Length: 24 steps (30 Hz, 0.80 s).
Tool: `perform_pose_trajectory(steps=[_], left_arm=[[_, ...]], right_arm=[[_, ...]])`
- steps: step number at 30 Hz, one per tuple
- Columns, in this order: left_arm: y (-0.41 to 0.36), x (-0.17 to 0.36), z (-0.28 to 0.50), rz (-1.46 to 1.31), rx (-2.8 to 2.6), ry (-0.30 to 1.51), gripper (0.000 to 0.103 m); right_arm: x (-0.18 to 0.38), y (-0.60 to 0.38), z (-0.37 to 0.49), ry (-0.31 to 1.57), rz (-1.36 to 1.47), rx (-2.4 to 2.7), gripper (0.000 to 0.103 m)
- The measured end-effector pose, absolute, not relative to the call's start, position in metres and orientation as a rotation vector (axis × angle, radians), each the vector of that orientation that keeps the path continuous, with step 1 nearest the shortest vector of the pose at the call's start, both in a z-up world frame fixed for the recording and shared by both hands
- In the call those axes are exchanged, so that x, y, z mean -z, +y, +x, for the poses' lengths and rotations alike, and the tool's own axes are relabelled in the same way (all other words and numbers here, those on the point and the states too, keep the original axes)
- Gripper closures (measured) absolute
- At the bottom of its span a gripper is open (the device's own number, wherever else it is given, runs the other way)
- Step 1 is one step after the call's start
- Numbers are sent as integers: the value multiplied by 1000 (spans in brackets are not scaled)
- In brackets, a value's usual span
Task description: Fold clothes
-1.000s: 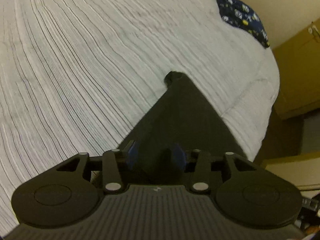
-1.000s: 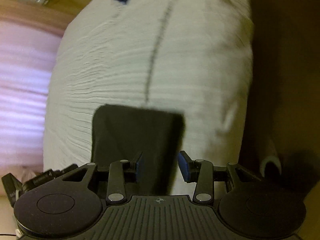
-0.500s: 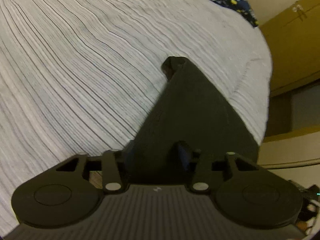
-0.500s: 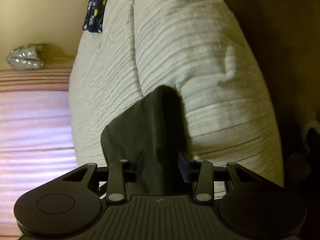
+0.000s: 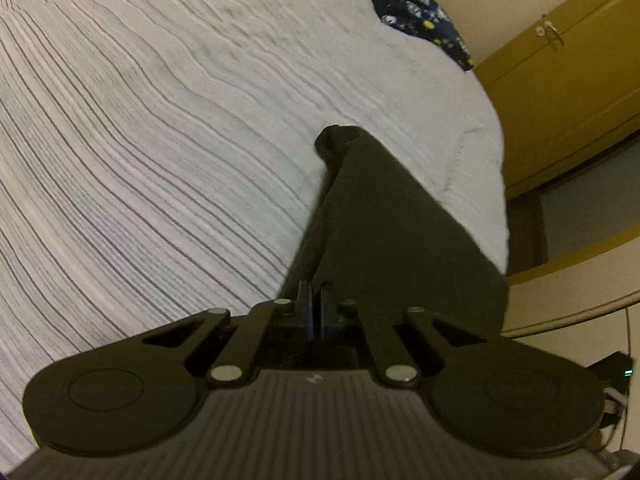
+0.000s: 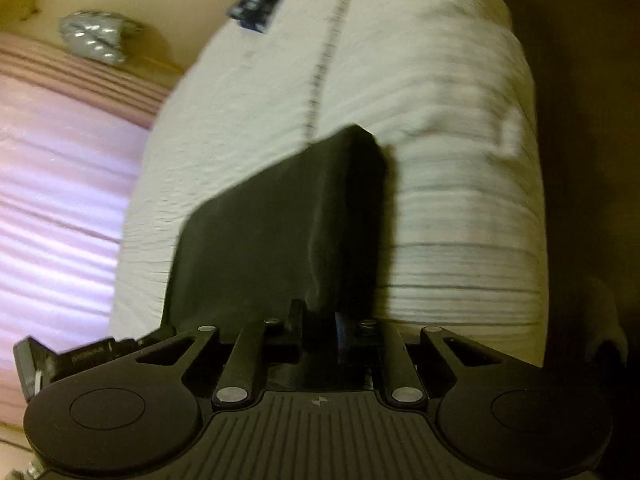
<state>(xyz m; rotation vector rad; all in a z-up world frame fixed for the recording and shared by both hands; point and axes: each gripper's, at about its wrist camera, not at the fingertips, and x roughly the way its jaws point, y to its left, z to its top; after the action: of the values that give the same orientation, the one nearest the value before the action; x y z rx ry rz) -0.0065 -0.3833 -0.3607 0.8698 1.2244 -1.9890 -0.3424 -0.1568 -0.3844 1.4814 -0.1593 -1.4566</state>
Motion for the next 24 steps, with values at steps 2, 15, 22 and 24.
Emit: perform_pose_trajectory(steps=[2, 15, 22, 24], left_arm=[[-380, 358, -13, 900, 1998, 1168, 99], [-457, 349, -41, 747, 1980, 1347, 64], [-481, 381, -78, 745, 1999, 1469, 94], [-474, 375, -73, 687, 2057, 1395, 96]], right_arm=[[381, -162, -339, -107, 1451, 1472, 89], [385, -186, -403, -461, 1673, 1515, 58], [412, -205, -415, -630, 1835, 1393, 68], [407, -204, -416, -576, 1804, 1416, 81]])
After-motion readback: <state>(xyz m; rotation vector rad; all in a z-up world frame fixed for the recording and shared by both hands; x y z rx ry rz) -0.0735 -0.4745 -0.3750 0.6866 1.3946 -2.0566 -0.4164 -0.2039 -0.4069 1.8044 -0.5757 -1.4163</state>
